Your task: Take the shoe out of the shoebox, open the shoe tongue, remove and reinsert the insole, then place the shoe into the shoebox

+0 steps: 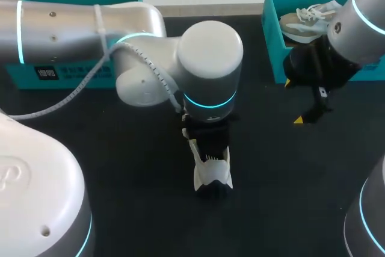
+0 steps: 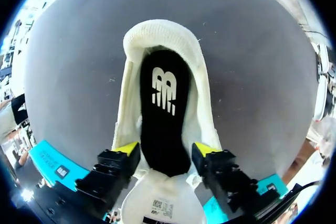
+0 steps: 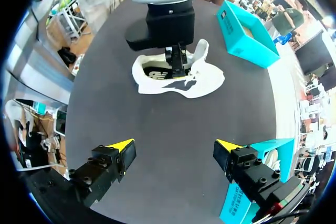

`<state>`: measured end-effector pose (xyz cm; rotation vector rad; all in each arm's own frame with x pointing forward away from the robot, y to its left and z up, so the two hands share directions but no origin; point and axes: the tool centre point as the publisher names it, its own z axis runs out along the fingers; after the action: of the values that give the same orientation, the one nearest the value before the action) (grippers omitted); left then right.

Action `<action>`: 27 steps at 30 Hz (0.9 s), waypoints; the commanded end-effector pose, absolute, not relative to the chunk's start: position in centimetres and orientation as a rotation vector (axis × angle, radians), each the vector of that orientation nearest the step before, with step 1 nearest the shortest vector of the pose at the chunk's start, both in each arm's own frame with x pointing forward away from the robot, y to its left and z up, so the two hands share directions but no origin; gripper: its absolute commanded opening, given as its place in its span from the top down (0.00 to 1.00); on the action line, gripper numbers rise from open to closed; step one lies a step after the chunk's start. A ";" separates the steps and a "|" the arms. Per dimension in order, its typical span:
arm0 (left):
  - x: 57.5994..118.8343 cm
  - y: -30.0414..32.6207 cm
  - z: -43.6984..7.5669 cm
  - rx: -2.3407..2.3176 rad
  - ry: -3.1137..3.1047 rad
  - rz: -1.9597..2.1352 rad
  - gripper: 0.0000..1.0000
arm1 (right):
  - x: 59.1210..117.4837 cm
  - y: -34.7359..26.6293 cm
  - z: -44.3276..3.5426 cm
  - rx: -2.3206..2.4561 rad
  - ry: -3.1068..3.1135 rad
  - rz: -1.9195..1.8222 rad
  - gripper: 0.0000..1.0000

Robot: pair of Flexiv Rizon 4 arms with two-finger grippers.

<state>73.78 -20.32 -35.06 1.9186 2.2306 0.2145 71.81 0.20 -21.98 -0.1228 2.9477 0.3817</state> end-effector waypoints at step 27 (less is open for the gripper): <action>75.8 -18.8 -31.2 2.011 2.161 0.262 0.00 | 71.7 0.2 -22.1 -0.121 2.946 0.379 0.00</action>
<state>75.41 -19.20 -32.03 2.0051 2.1604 0.2744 71.81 0.20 -22.00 -0.1228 2.9473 0.3823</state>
